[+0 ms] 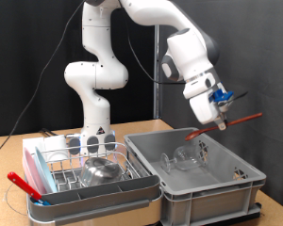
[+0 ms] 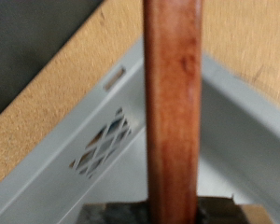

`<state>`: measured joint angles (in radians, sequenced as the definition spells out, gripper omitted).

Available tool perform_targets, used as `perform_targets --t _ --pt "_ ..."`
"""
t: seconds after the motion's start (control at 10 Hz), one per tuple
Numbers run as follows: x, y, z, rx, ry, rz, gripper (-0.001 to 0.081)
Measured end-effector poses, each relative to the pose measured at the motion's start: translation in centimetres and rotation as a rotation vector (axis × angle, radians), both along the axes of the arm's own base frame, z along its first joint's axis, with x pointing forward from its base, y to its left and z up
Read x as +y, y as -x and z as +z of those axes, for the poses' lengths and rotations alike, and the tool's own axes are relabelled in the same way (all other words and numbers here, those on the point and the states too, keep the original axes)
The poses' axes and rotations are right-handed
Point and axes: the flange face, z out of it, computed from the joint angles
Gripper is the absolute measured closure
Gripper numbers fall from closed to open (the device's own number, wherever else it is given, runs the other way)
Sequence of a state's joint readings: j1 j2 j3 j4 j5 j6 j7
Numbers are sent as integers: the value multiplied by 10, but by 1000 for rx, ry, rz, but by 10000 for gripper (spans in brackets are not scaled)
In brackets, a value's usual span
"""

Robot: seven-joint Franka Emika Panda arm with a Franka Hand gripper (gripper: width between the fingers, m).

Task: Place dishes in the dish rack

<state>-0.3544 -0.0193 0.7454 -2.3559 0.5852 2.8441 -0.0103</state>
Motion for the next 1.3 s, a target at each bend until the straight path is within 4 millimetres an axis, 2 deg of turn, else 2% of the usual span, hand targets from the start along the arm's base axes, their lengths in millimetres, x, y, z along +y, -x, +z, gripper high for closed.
perform_targets --t 0.2,0.4,0.5,0.7,0.9,1.1,1.3 --pt "-10 -6 22 -85 -26 90 711" --pt "-27 -19 49 -156 -60 97 711" --pt "-31 -22 54 -153 -73 83 711" --pt "-29 -19 49 -153 -93 124 711" --pt "-30 -19 52 -188 -197 260 711" --pt "-41 -29 69 -207 -268 368 711" --pt "-60 -43 92 -232 -307 418 711"
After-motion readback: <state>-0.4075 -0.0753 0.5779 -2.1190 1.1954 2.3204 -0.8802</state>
